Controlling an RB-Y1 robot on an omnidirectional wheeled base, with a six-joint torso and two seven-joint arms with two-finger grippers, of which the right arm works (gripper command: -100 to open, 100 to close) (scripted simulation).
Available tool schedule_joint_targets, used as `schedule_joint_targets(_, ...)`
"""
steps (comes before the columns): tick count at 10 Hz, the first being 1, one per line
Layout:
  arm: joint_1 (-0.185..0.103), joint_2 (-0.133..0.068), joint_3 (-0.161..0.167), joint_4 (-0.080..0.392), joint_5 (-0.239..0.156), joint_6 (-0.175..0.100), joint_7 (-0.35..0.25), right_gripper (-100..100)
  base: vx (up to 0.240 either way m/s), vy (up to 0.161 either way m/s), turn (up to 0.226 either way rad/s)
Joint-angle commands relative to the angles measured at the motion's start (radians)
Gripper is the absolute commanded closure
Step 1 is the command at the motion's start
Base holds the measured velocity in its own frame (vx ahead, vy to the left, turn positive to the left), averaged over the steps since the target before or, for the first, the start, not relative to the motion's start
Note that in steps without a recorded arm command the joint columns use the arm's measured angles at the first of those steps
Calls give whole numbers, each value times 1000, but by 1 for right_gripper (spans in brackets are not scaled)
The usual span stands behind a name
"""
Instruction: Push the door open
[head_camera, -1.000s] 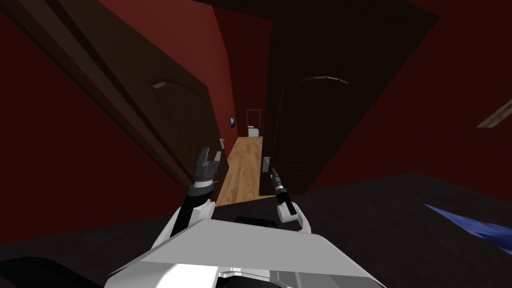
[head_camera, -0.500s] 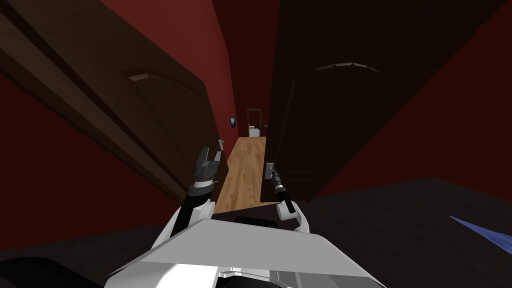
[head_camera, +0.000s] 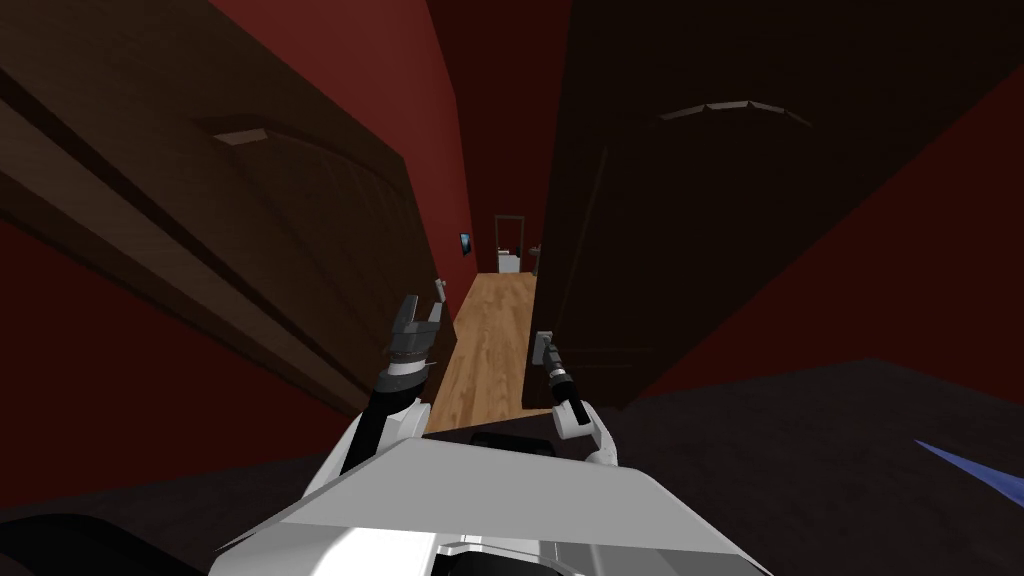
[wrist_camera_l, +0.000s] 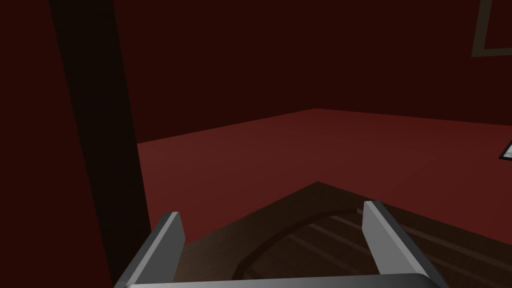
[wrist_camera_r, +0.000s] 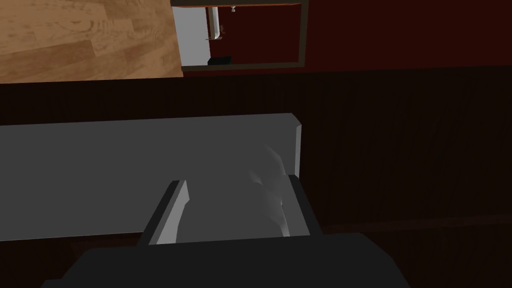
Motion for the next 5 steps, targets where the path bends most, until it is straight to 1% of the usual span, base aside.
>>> schedule_joint_targets(1, 1, 0, 0, 1, 0, 1, 0, 100, -23, -5, 9)
schedule_joint_targets(4, 1, 0, 0, 1, 0, 1, 0, 100, -7, -1, -1)
schedule_joint_targets(5, -2, -7, -18, 8, -2, 4, 4, 100, 91, 54, -47)
